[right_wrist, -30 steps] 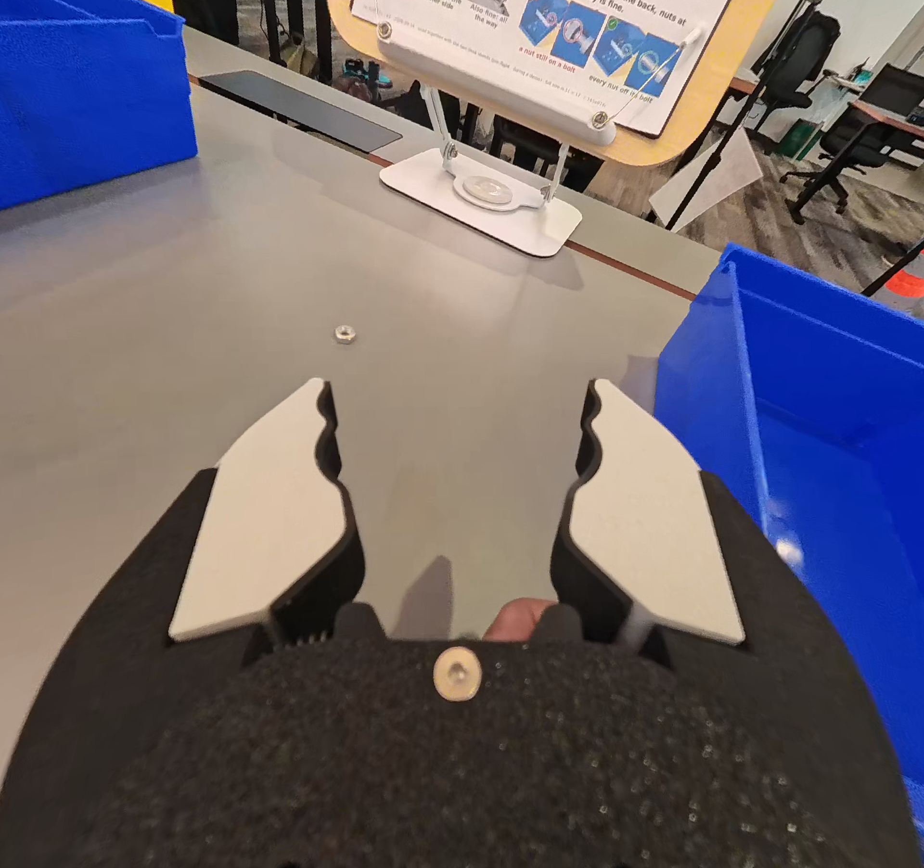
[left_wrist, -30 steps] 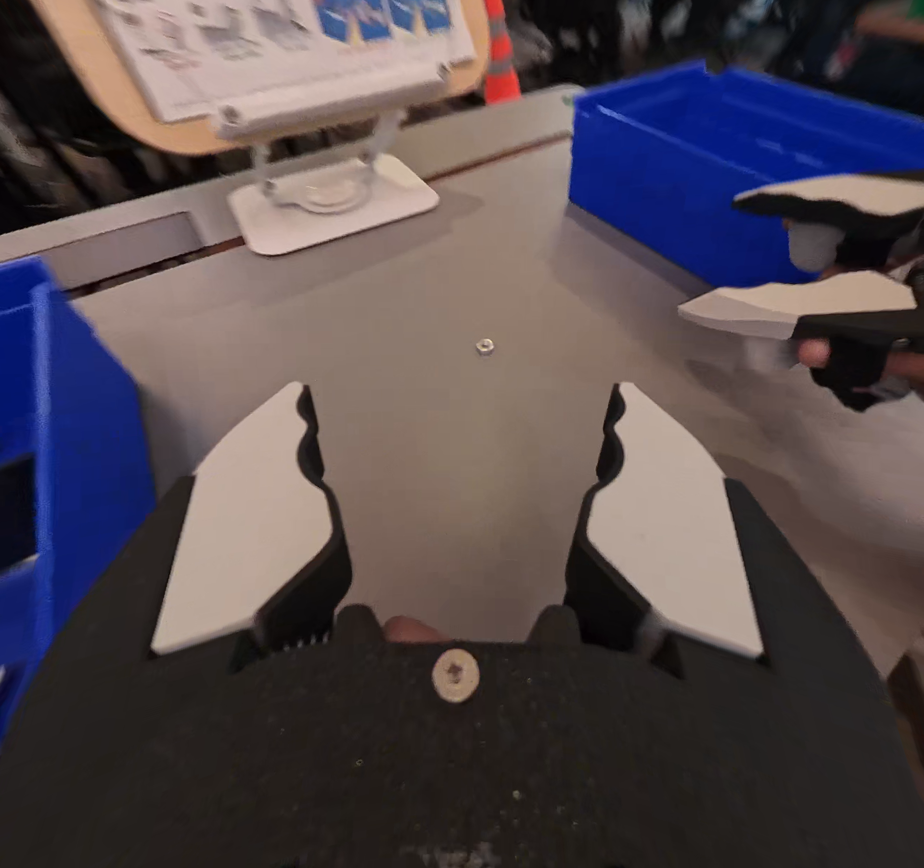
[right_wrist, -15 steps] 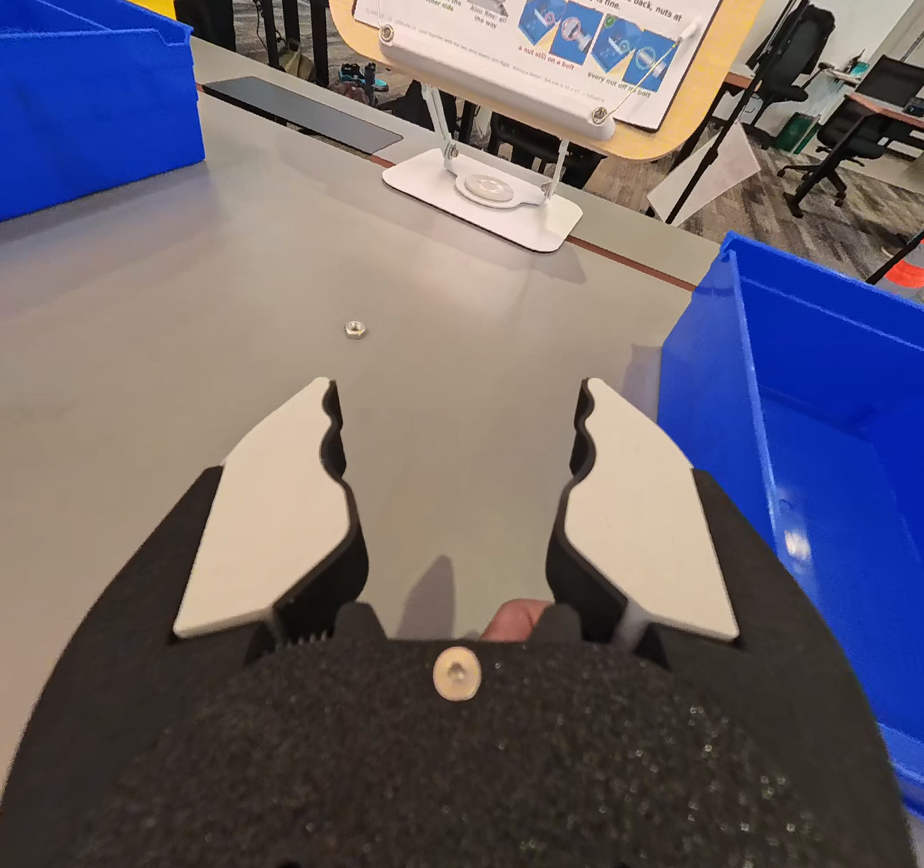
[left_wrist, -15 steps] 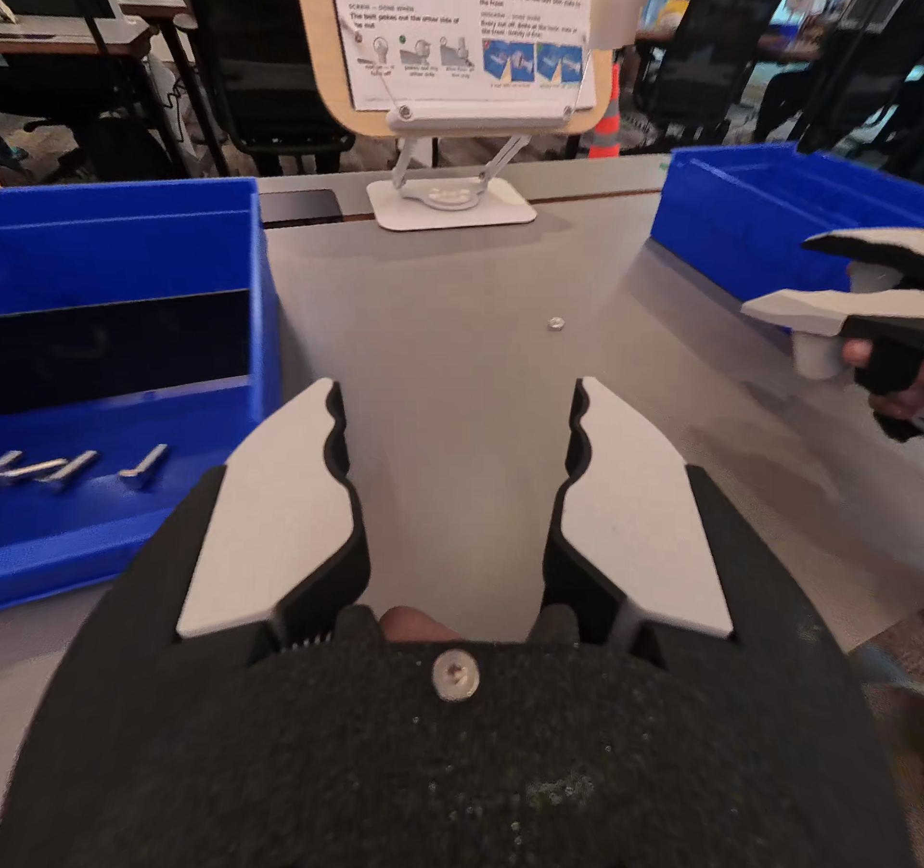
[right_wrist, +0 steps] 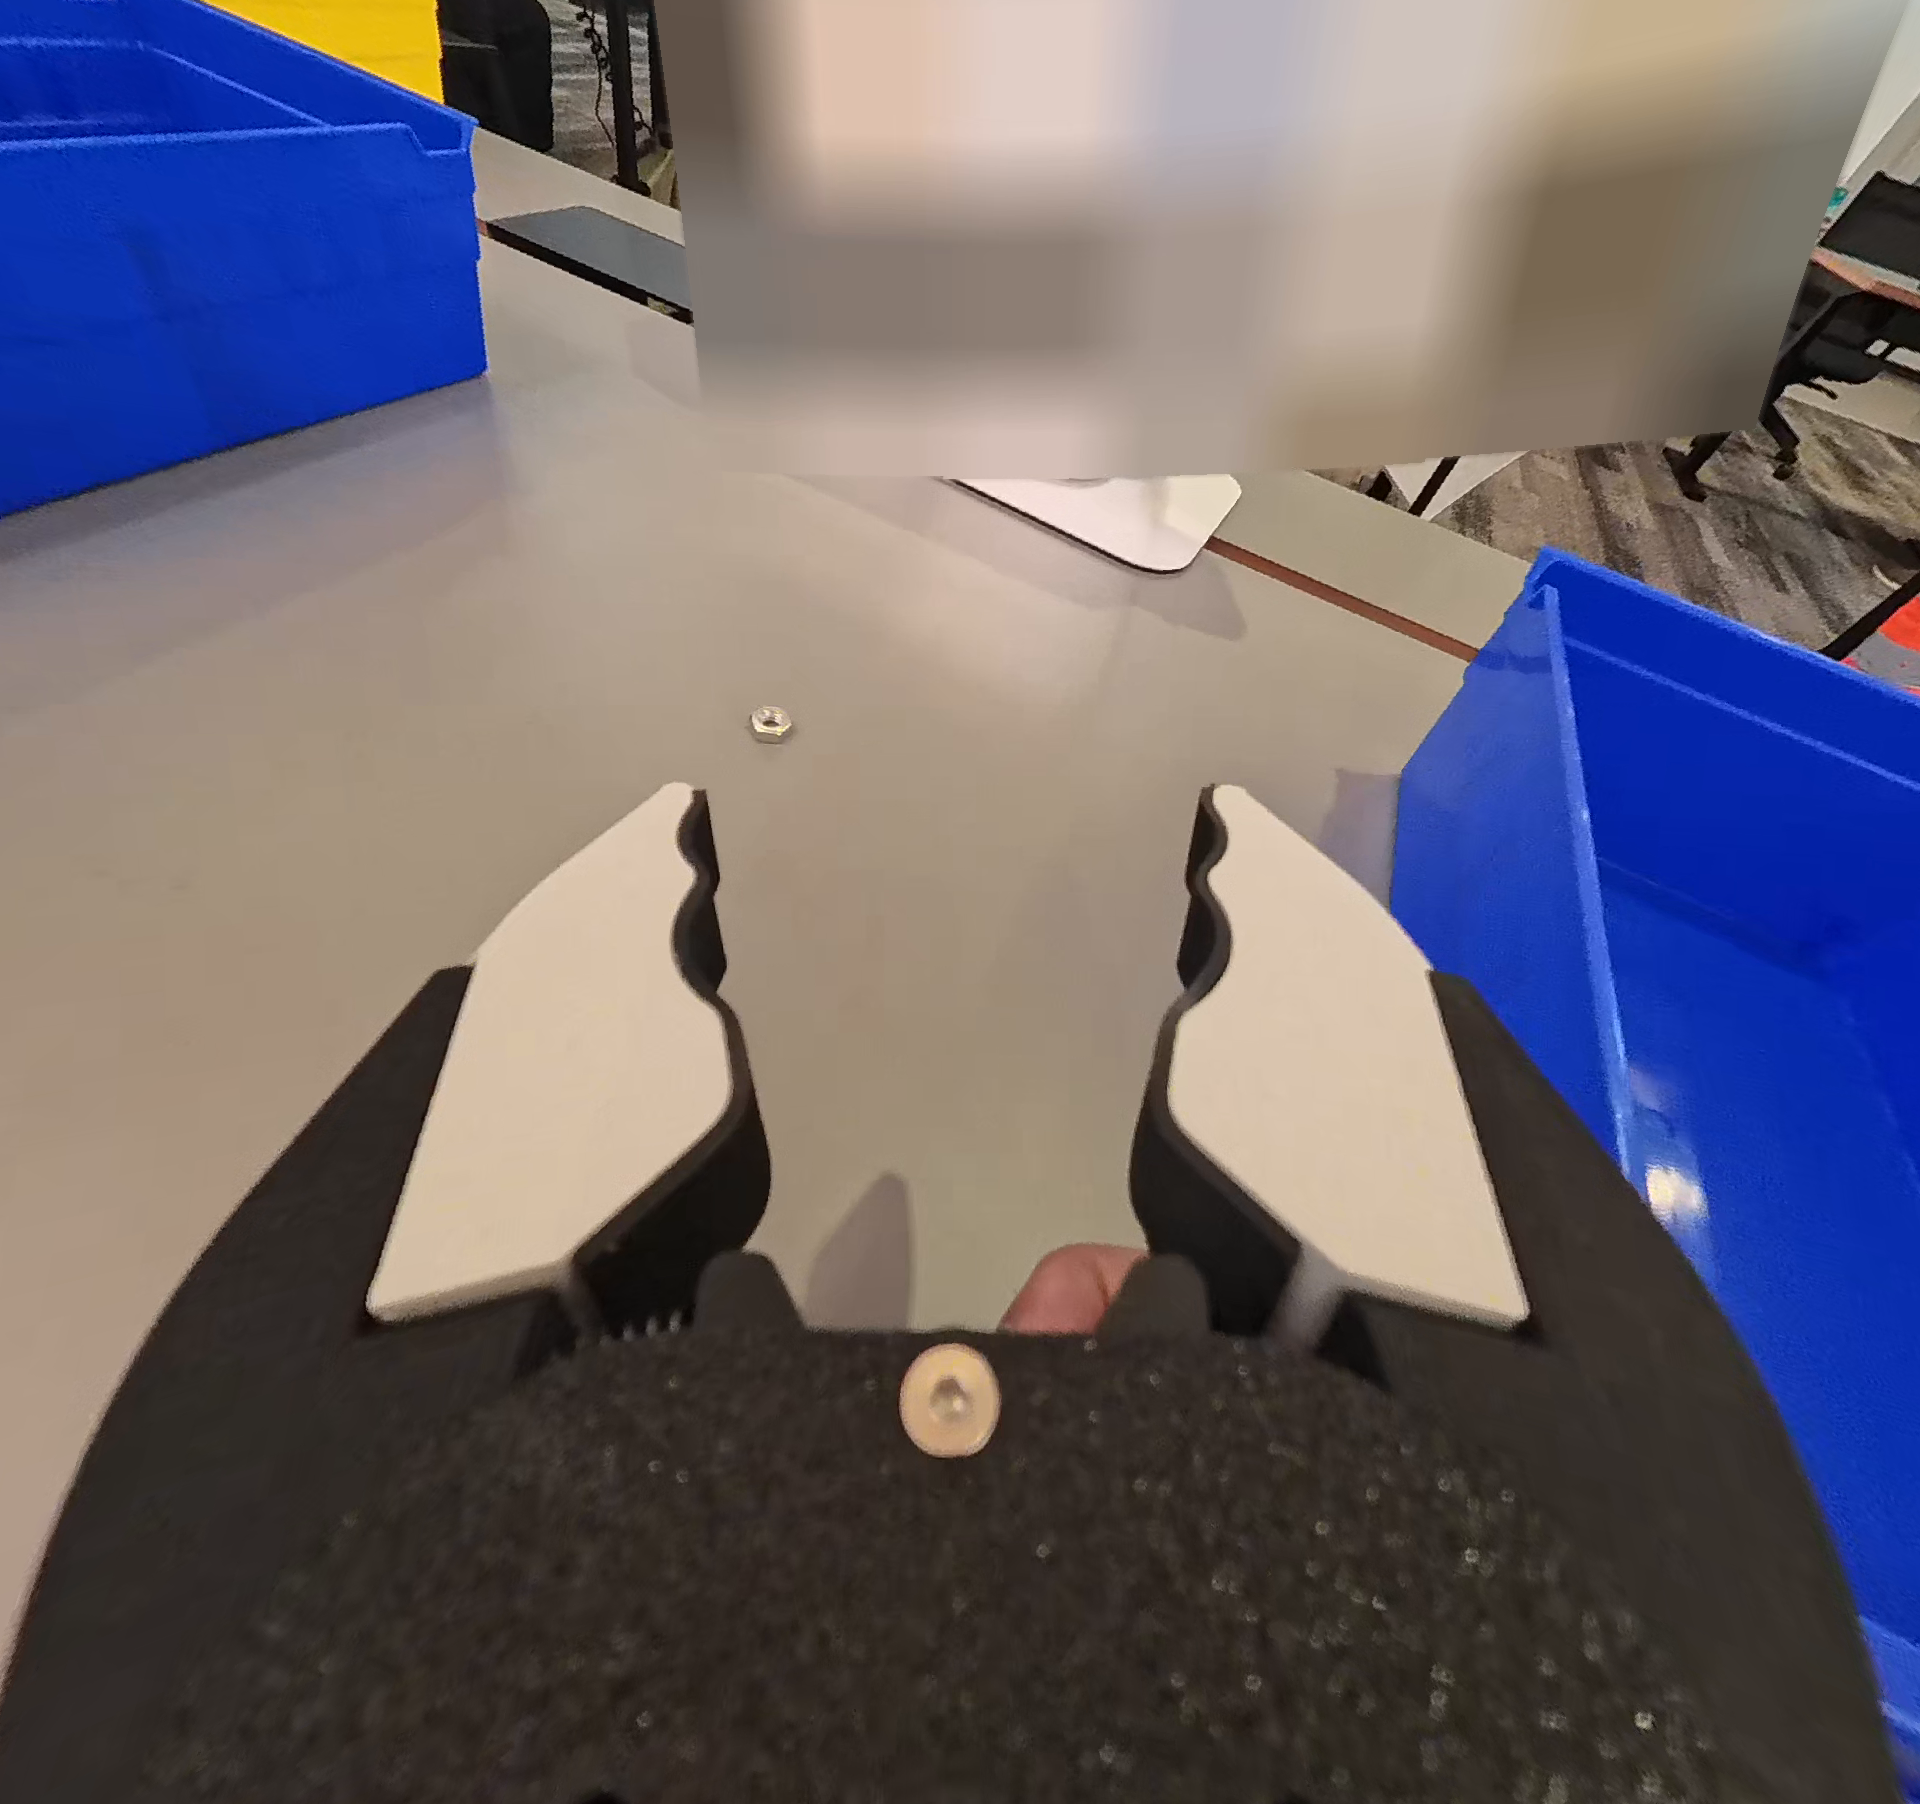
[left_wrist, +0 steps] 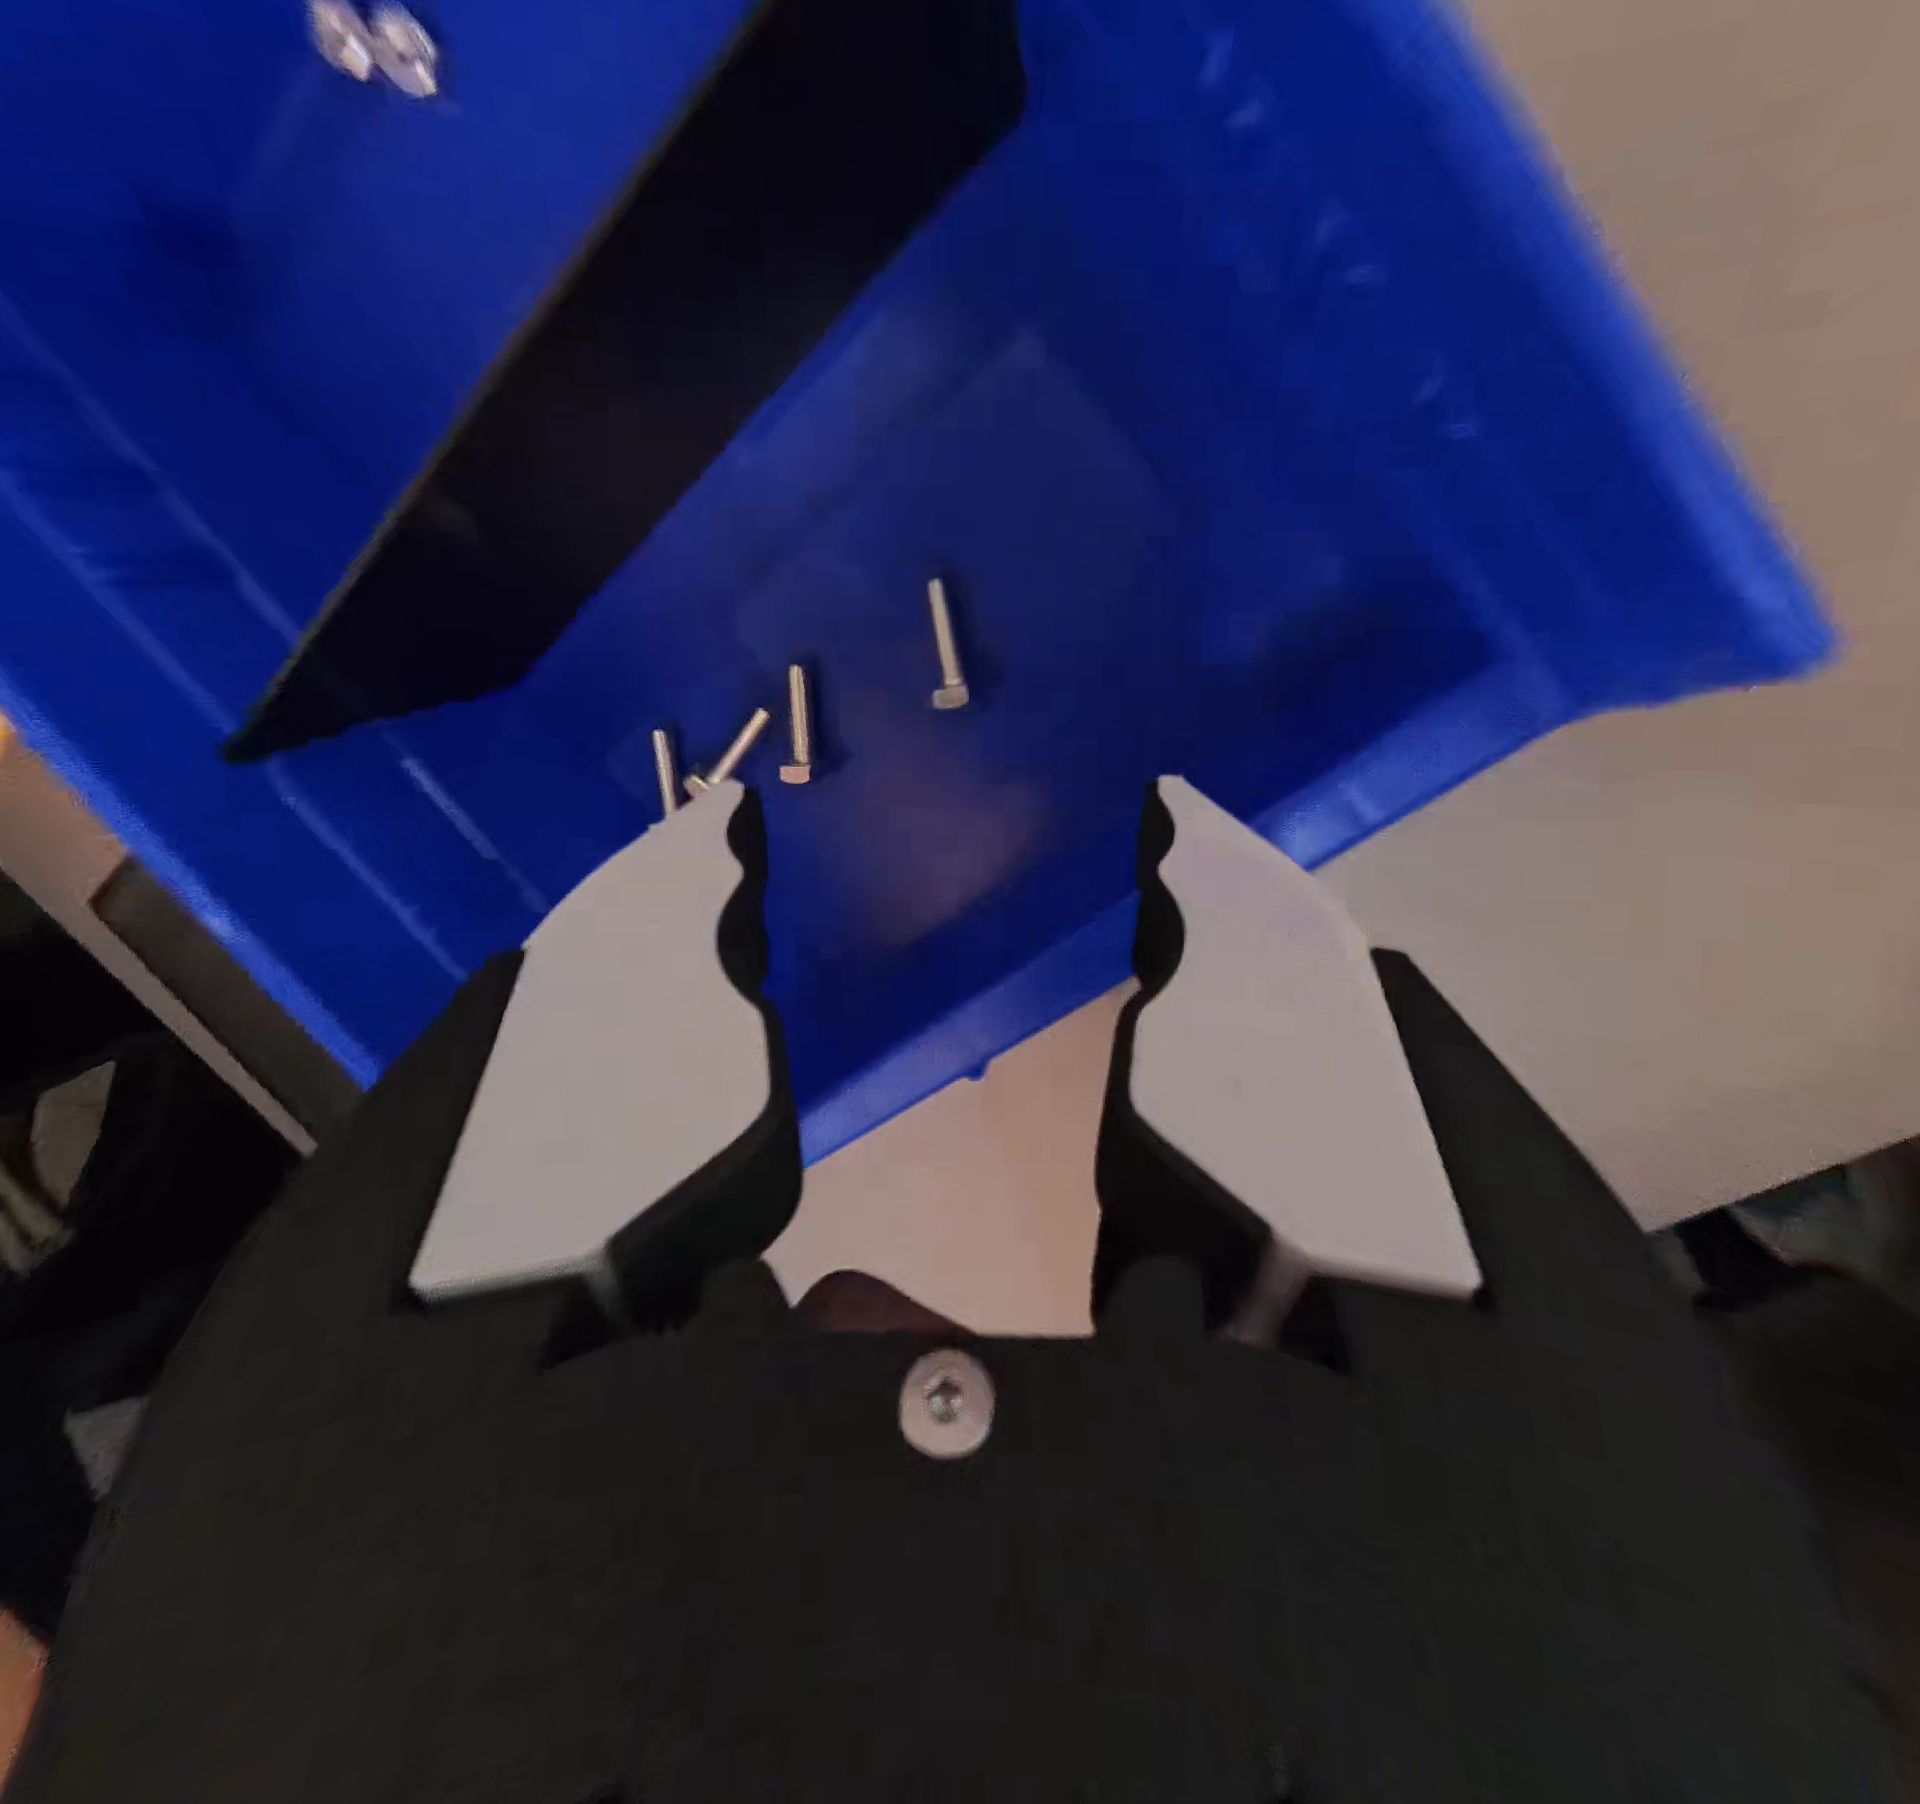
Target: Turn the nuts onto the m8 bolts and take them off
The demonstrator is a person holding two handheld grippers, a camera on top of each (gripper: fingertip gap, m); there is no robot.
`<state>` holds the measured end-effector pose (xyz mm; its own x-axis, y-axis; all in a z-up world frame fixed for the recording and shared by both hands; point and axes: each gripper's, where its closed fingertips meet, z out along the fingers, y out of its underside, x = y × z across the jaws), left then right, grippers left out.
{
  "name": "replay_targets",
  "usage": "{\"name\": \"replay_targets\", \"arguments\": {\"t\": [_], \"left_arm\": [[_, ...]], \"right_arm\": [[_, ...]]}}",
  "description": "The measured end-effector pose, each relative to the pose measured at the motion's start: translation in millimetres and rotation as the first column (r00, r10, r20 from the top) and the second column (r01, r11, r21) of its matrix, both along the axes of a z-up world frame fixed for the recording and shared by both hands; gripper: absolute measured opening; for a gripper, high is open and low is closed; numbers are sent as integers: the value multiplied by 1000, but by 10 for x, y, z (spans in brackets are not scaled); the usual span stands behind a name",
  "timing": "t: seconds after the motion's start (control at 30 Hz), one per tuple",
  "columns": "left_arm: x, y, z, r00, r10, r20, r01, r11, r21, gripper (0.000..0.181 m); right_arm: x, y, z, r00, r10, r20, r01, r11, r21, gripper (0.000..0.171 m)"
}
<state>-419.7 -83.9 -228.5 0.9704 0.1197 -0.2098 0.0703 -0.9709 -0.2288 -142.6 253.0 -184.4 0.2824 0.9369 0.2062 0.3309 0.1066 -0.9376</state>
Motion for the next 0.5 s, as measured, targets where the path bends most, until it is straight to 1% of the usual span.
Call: {"name": "replay_targets", "arguments": {"t": [0.07,0.13,0.27,0.33,0.4,0.43,0.47,0.5], "left_arm": [[-72,-20,-184,999,2,48,2,996,-92,68],[-129,-34,-337,996,20,88,-6,988,-154,64],[-190,-39,-510,988,71,136,-43,979,-198,57],[-204,-37,-534,985,87,150,-57,980,-192,54],[-192,-31,-555,982,90,167,-58,980,-189,45],[-194,-27,-572,983,79,165,-48,981,-188,34],[-153,-34,-602,982,70,178,-35,981,-193,17],[-153,-35,-630,983,68,171,-34,981,-193,17]], "right_arm": [[24,1,-5,1000,-1,1,1,1000,2,86],[49,26,-9,1000,-7,3,7,1000,2,86],[114,102,-28,1000,-22,6,22,1000,-5,85],[135,138,-35,1000,-28,6,28,1000,-7,85],[134,159,-41,1000,-29,6,29,1000,-8,85],[131,163,-46,1000,-28,7,28,1000,-8,84],[123,168,-46,1000,-28,9,28,1000,-7,84],[112,169,-49,1000,-27,10,27,1000,-6,84]]}}
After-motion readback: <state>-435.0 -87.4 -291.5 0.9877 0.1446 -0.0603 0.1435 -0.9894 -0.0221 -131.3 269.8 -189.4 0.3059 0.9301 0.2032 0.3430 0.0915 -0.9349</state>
